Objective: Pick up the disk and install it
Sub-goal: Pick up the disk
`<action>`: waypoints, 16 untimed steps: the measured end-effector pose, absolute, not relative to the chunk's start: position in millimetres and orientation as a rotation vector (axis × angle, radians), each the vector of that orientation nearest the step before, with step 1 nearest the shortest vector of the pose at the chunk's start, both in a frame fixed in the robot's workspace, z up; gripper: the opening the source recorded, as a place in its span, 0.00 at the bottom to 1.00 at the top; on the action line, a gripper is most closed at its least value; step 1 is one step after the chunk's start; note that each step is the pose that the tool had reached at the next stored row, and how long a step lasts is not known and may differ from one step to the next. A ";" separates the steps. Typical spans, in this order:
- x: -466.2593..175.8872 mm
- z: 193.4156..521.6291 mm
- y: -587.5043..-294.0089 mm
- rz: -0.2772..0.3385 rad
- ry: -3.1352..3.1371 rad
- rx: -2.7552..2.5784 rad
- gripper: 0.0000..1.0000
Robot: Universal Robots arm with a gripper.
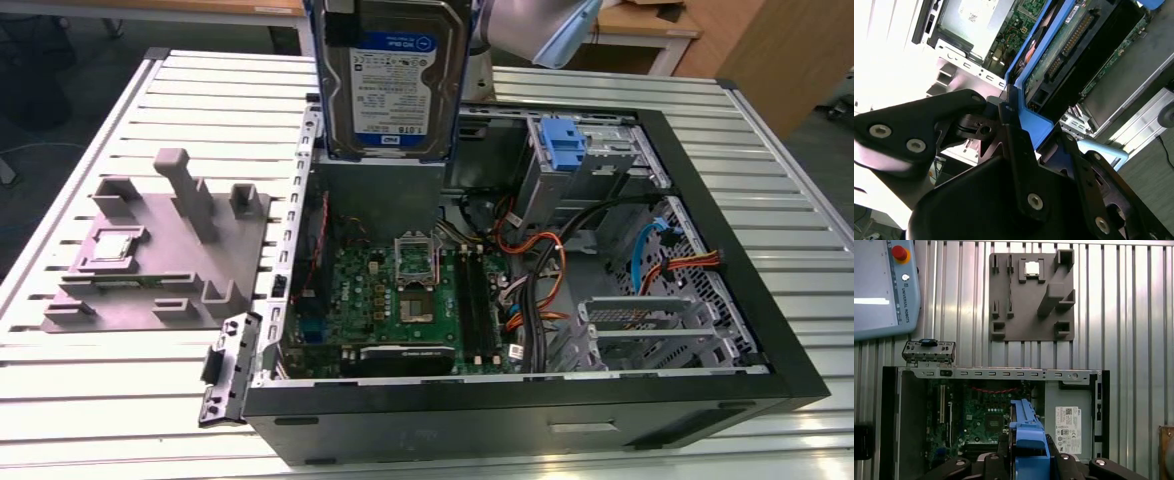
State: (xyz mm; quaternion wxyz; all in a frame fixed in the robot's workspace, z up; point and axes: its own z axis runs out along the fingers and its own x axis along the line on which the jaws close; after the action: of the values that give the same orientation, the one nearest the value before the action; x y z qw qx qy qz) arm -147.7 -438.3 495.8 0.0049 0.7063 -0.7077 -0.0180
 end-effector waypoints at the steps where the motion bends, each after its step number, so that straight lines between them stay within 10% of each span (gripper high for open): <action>1: -146.8 495.8 -438.2 -0.056 -2.217 2.212 0.37; 16: -128.4 492.7 -449.6 -0.056 -2.217 2.212 0.37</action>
State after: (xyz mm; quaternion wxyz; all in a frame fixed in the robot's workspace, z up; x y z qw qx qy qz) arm -128.4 -449.6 492.7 0.0049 0.7062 -0.7078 -0.0180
